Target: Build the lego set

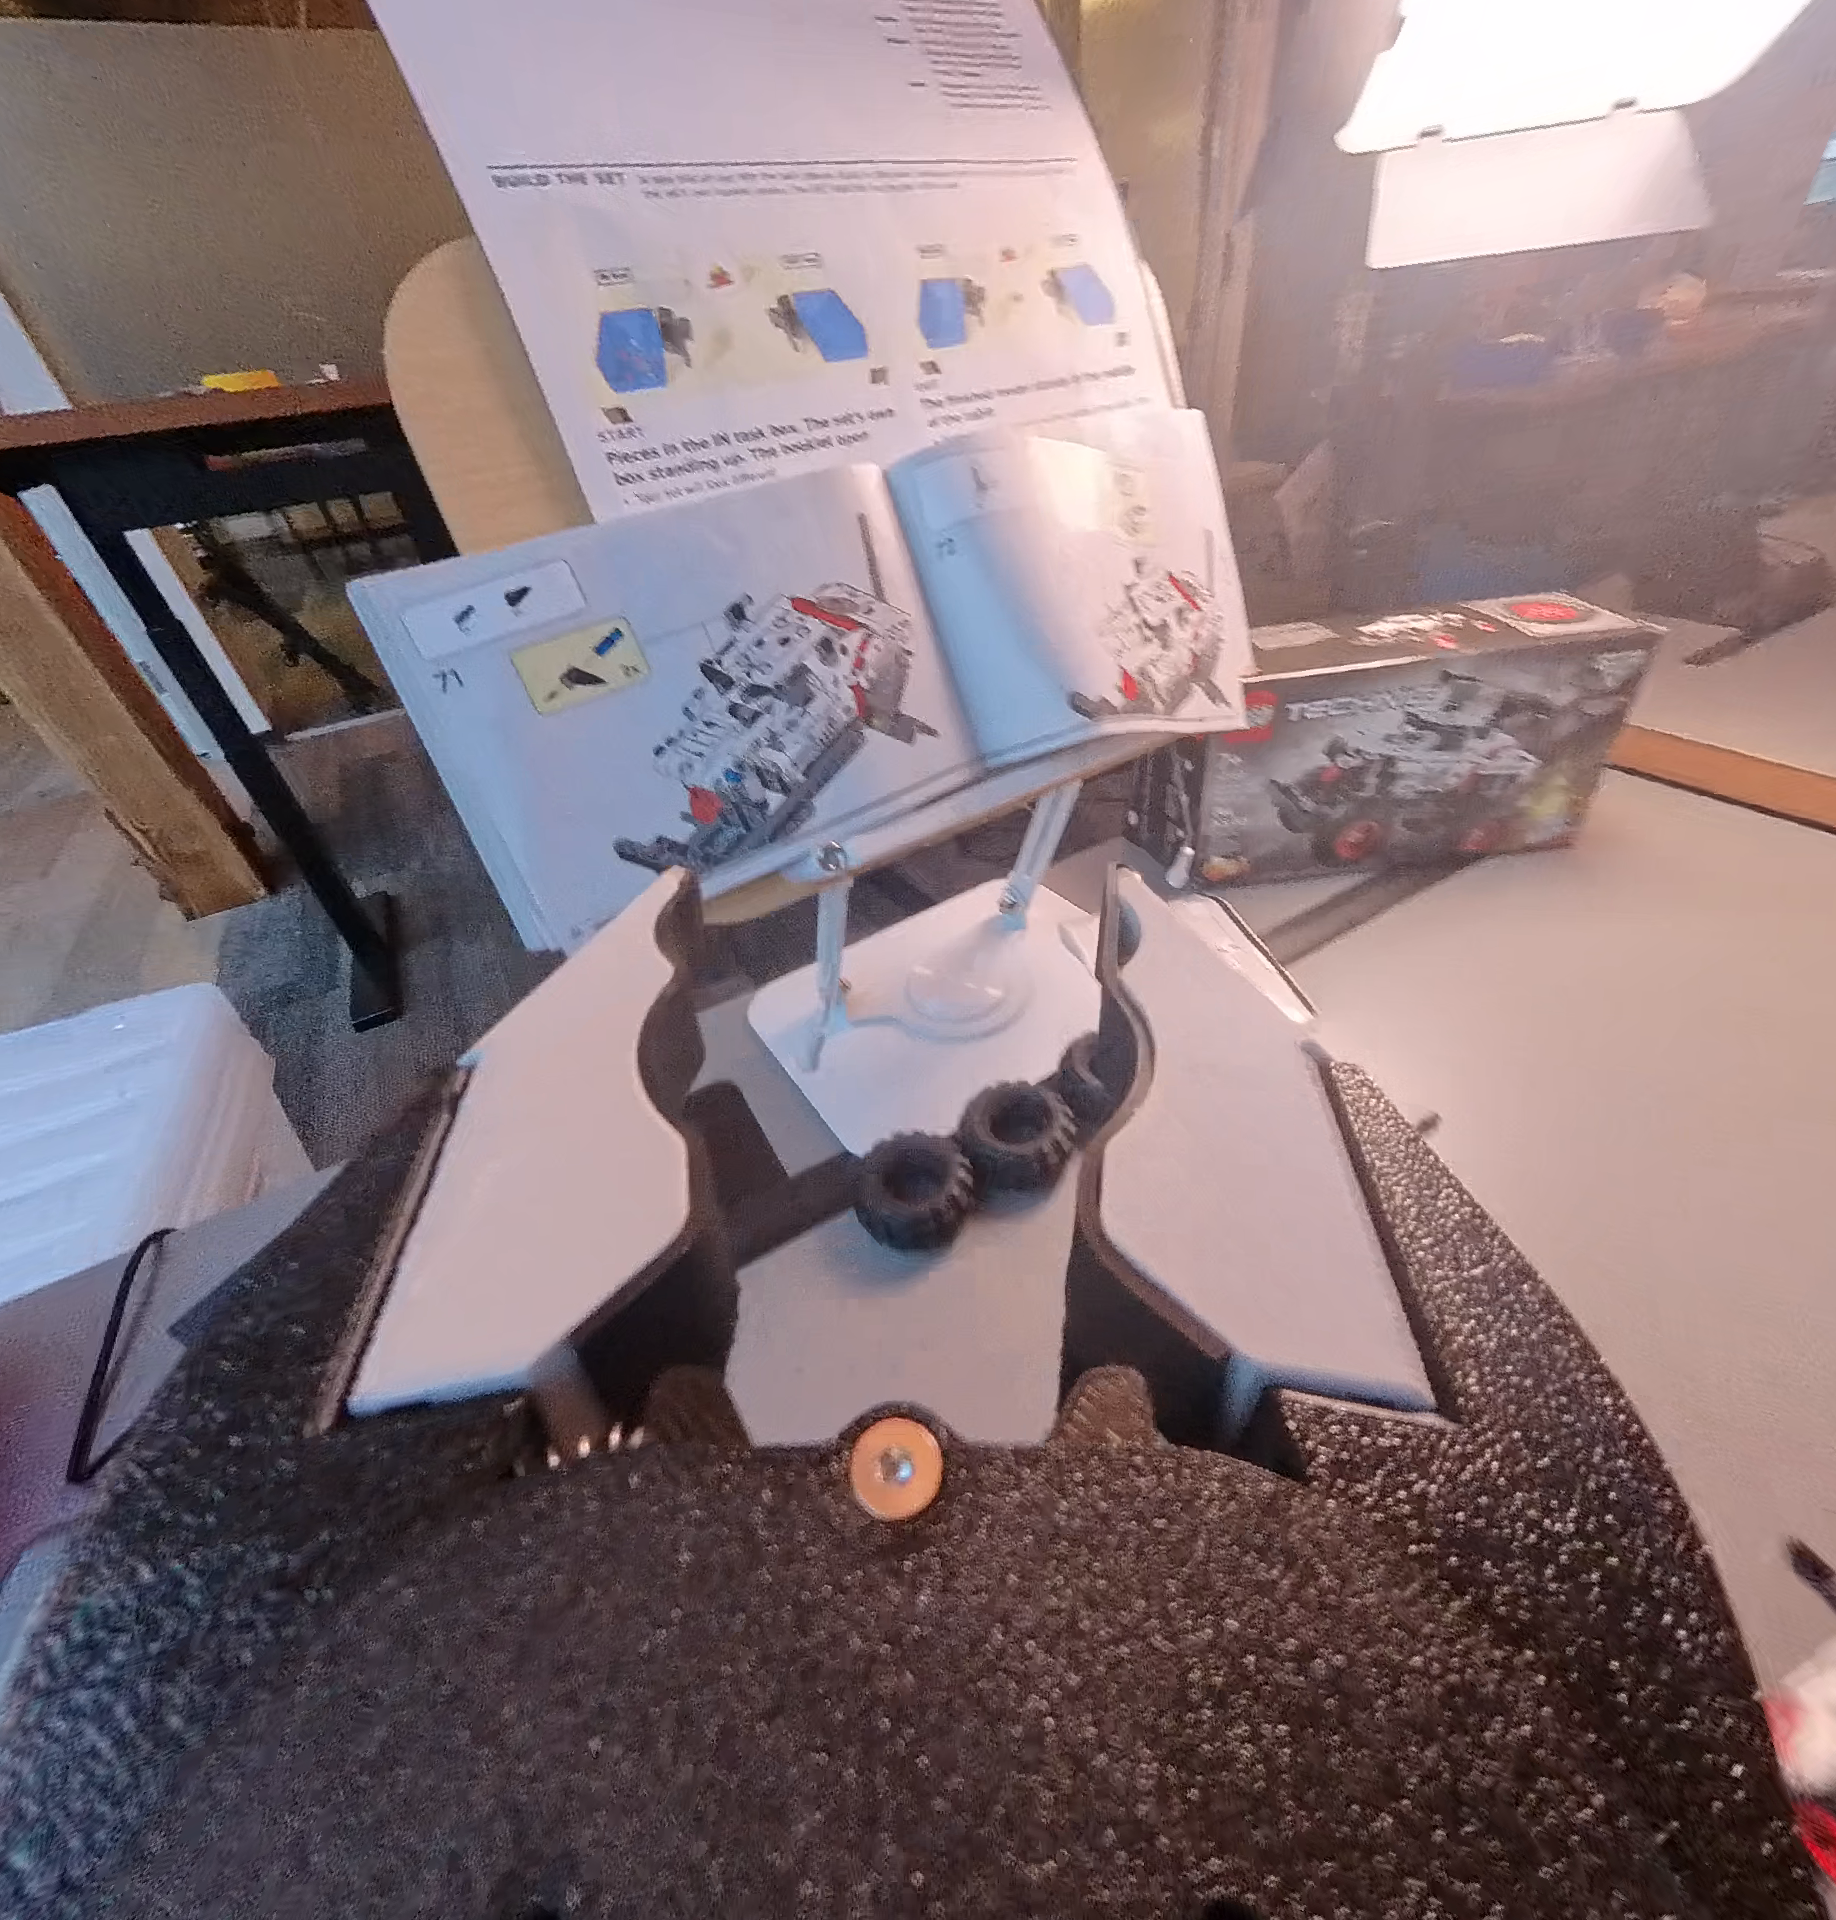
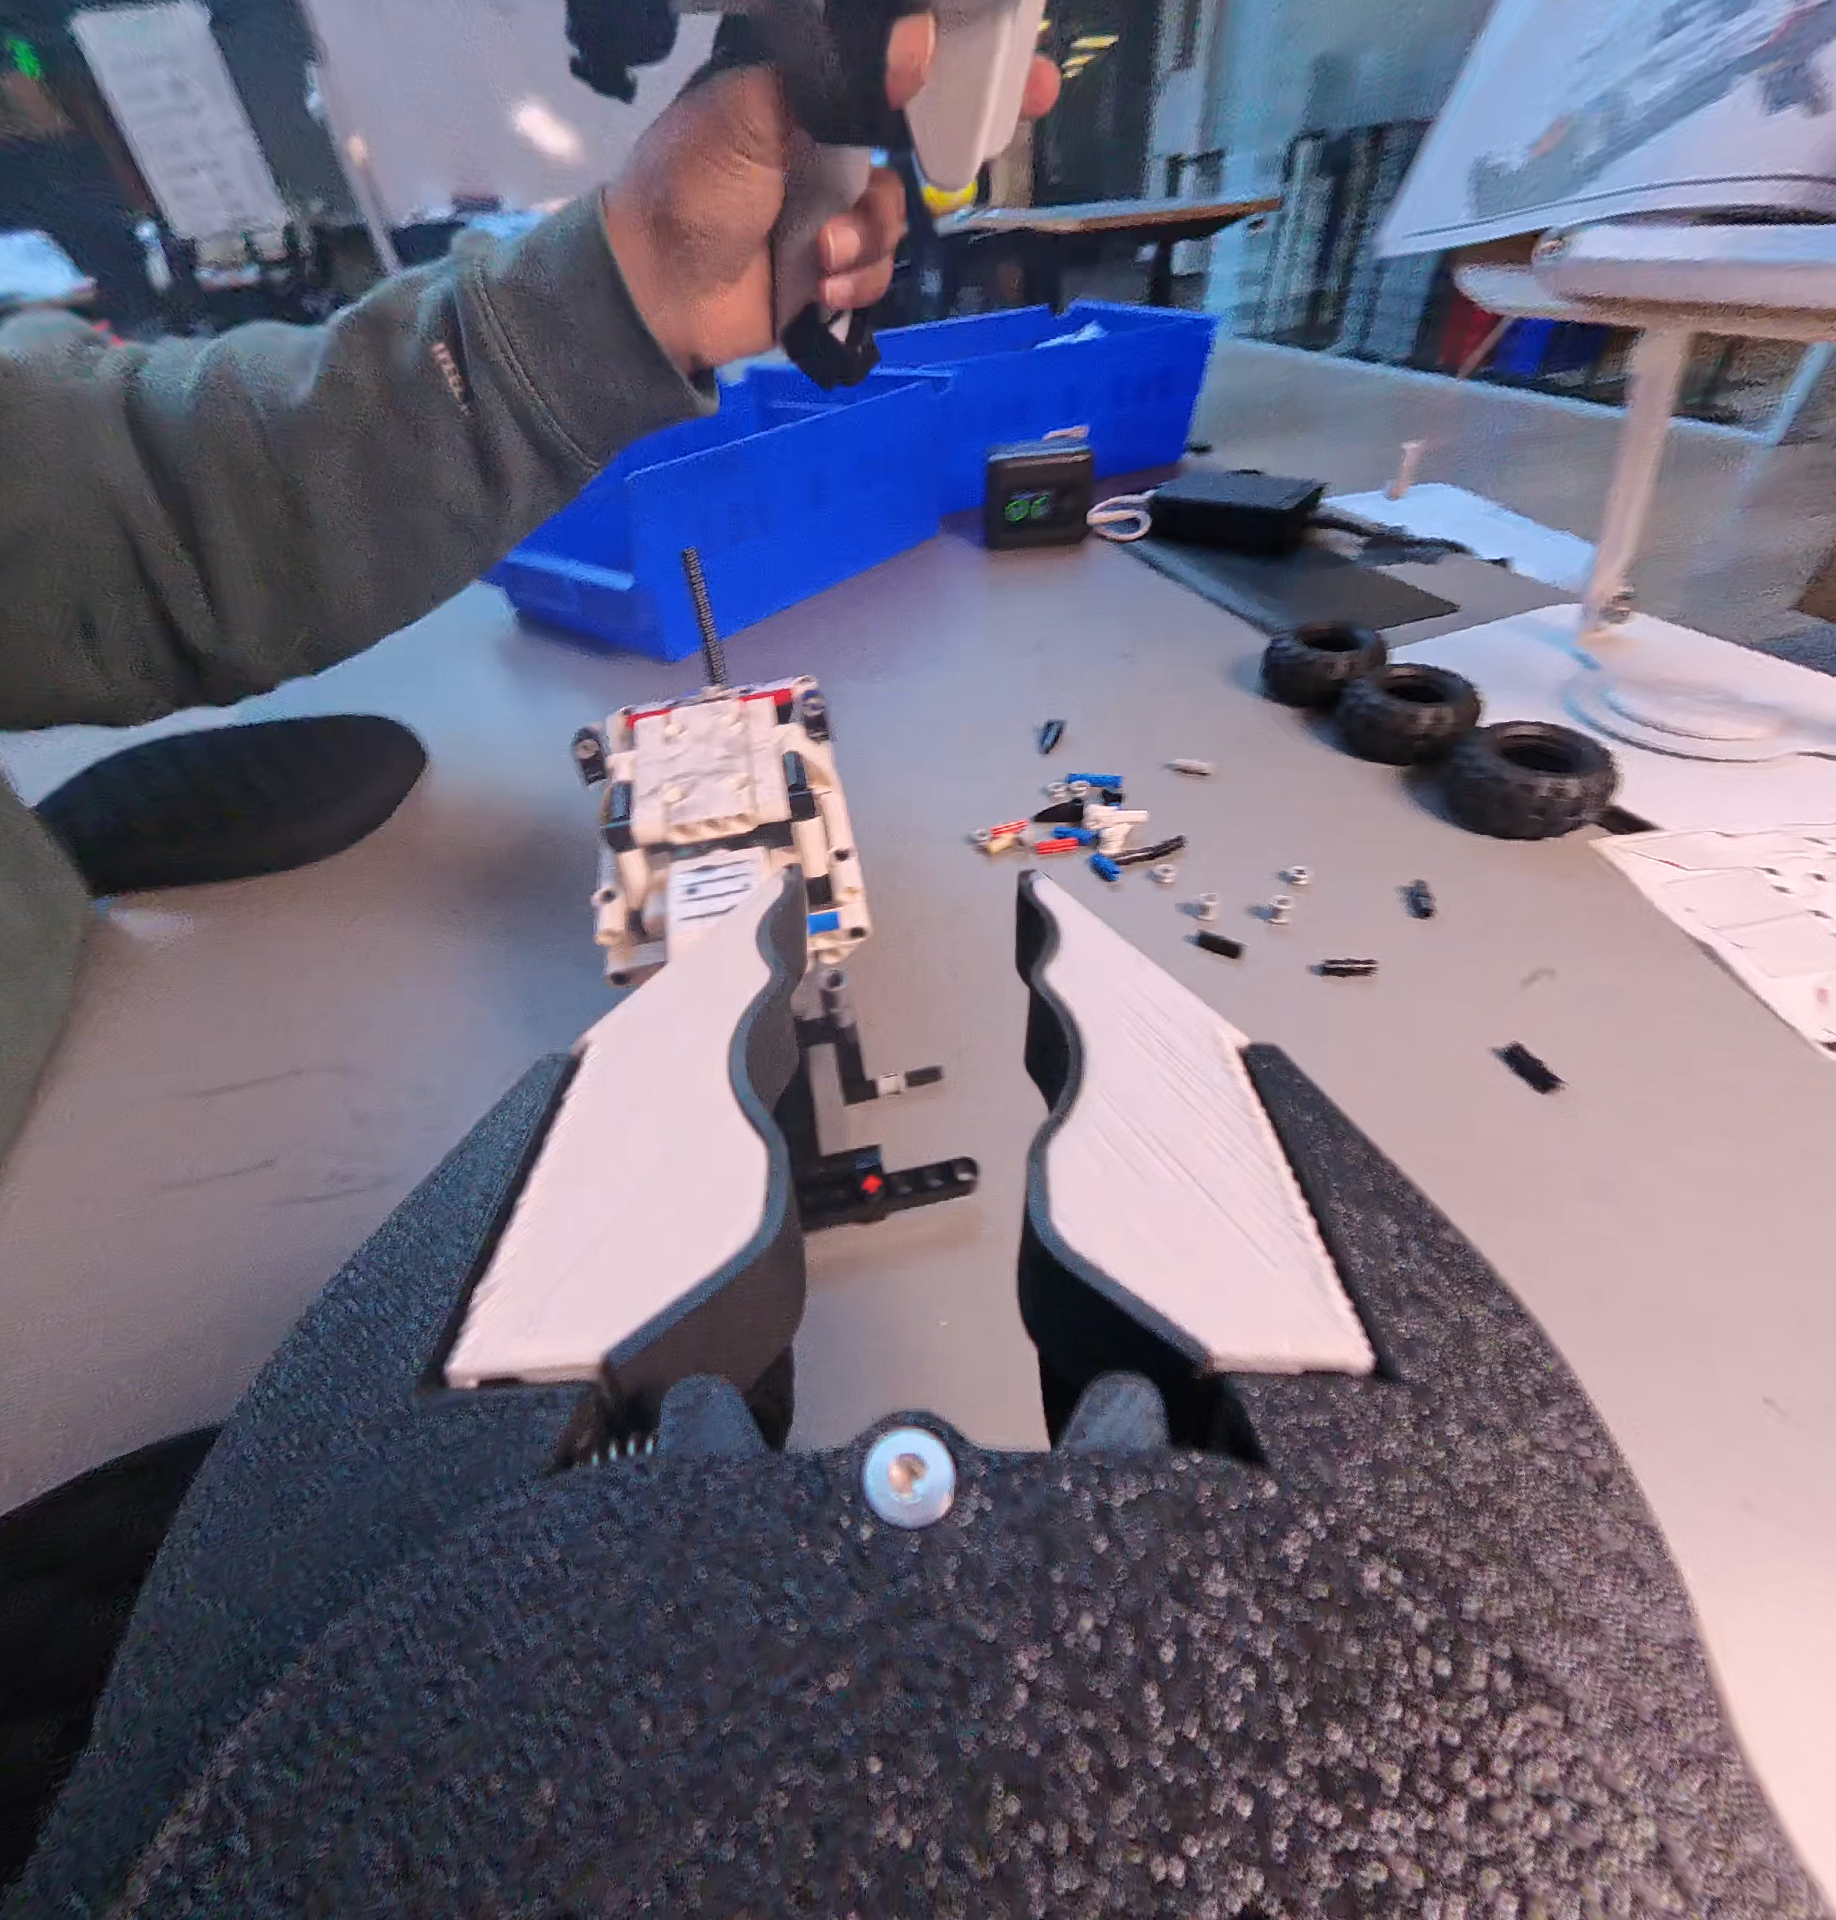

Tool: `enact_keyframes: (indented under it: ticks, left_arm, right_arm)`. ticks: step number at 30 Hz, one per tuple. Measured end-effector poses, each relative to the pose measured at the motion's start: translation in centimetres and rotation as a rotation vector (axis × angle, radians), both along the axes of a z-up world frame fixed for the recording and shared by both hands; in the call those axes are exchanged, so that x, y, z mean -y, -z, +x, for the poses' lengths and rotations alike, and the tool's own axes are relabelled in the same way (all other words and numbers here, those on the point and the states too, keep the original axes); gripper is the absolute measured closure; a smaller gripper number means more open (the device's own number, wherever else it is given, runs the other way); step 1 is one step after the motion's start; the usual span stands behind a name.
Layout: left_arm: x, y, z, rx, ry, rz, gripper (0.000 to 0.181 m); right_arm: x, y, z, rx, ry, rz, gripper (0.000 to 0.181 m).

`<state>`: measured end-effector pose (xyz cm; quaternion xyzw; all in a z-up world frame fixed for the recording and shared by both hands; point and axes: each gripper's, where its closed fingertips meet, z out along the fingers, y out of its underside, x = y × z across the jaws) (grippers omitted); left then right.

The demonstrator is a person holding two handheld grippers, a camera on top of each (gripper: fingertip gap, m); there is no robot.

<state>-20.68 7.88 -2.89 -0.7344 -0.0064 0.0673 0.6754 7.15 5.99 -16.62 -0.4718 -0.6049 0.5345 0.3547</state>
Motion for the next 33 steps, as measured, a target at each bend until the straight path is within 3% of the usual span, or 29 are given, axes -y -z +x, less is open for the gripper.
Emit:
enact_keyframes:
  ticks: [5,10,13,18,23,28,33]
  left_arm:
    - [-10.0,1.5,-5.6,0.061,-0.061,-0.035,0.091]
    - [-14.5,3.0,-7.9,-0.096,-0.184,-0.039,0.074]
    - [-15.0,3.6,-7.9,-0.188,-0.247,-0.022,0.082]
    - [-14.9,4.0,-6.8,-0.268,-0.24,-0.021,0.122]
    - [-14.3,2.2,-5.5,-0.27,-0.211,0.04,0.138]
    - [-14.2,-0.4,-1.8,-0.195,-0.07,0.129,0.145]
    - [-15.3,-0.8,3.0,-0.069,0.119,0.11,0.151]
  right_arm:
    - [-3.0,-0.2,-0.2,-0.046,0.155,-0.009,0.148]
    - [-4.0,-1.5,0.0,-0.104,0.204,-0.044,0.155]
    - [-4.5,-1.1,0.0,-0.096,0.225,-0.054,0.157]
    - [-5.0,0.0,-0.4,-0.064,0.244,-0.084,0.159]
    - [-4.9,0.3,-0.7,-0.05,0.242,-0.079,0.159]
    - [-5.3,0.2,-0.9,-0.062,0.261,-0.085,0.16]
    - [-6.9,-0.3,-2.8,-0.072,0.313,-0.045,0.161]
